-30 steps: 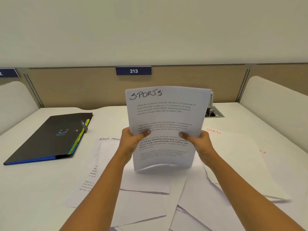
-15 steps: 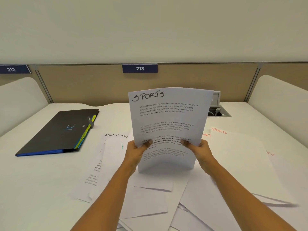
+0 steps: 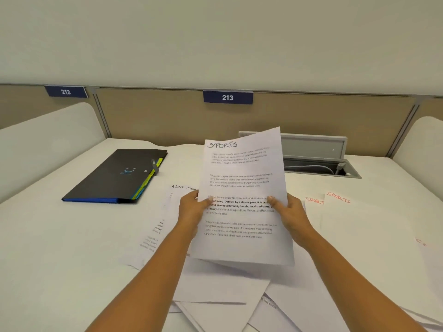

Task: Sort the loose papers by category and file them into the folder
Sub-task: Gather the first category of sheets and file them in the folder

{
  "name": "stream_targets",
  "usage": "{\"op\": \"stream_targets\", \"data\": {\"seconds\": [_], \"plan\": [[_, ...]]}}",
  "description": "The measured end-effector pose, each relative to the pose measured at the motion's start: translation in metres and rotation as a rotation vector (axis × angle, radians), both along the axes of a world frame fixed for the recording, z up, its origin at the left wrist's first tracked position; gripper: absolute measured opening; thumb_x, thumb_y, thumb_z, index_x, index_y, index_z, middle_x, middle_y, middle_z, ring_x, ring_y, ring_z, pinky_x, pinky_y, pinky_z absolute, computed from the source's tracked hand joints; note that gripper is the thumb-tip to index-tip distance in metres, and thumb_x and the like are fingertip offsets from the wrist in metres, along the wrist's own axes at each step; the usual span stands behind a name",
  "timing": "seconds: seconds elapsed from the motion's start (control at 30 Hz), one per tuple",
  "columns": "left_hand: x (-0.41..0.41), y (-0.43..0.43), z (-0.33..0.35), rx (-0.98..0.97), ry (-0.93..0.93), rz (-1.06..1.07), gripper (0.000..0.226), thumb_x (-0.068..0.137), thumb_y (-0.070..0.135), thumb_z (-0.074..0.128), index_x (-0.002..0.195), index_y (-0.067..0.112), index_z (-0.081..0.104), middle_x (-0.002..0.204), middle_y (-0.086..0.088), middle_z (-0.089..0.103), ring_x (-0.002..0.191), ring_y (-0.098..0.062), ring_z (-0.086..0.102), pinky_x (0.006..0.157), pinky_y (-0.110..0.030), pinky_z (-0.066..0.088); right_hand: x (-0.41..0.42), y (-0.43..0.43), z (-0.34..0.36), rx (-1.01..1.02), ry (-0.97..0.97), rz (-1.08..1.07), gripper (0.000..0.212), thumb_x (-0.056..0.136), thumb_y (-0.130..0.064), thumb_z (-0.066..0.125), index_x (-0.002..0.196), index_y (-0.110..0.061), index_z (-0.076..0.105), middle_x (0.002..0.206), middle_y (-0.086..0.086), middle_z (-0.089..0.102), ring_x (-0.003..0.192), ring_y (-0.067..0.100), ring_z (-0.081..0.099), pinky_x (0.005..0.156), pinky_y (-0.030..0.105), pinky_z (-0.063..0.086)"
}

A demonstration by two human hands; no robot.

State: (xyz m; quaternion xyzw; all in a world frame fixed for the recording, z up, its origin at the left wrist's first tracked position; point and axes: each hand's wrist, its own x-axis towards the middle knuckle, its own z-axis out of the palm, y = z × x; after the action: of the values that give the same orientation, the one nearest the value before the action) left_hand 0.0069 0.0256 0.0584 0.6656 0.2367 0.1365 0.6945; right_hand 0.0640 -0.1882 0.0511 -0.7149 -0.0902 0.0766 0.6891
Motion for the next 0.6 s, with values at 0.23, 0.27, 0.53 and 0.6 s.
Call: {"op": "stream_targets", "data": {"seconds": [0.23,0.27,0.53,0.6], "plan": [[-0.009,0.033,-0.02,0.077,0.141,0.103,0.029,0.083,0.002,0.063,0.112,0.001,0.062,0.109,-0.018,0.066,0.099,-0.033,0.063,0.092,-0.044,0.05,-0.003,0.028,-0.013,-0.098,0.08,0.046,0.021,0.092,-0.02,0.058,0.111,-0.011,0.063,0.097,0.009,0.071,0.084,0.029,0.069,0.076,0.042,0.056],[-0.01,0.037,-0.022,0.083,0.153,0.103,0.029,0.083,0.002,0.063,0.112,0.001,0.061,0.11,-0.018,0.066,0.099,-0.033,0.063,0.092,-0.045,0.05,-0.004,0.032,-0.014,-0.099,0.092,0.049,0.02,0.092,-0.019,0.058,0.11,-0.011,0.062,0.096,0.008,0.071,0.083,0.028,0.068,0.074,0.04,0.056],[-0.013,0.094,-0.024,0.094,0.214,0.122,0.031,0.083,0.002,0.063,0.114,0.006,0.059,0.107,-0.017,0.065,0.083,-0.027,0.064,0.074,-0.032,0.053,-0.005,0.072,-0.015,-0.075,0.141,-0.006,0.022,0.091,-0.018,0.06,0.111,-0.011,0.061,0.097,0.008,0.069,0.085,0.03,0.066,0.077,0.04,0.055],[-0.011,0.116,-0.021,0.133,0.224,0.129,0.028,0.083,0.0,0.063,0.11,0.005,0.06,0.095,-0.015,0.066,0.069,-0.023,0.064,0.066,-0.028,0.055,-0.003,0.088,-0.015,-0.055,0.147,-0.011,0.019,0.091,-0.016,0.06,0.109,-0.011,0.061,0.093,0.007,0.069,0.081,0.028,0.066,0.071,0.037,0.055]]}}
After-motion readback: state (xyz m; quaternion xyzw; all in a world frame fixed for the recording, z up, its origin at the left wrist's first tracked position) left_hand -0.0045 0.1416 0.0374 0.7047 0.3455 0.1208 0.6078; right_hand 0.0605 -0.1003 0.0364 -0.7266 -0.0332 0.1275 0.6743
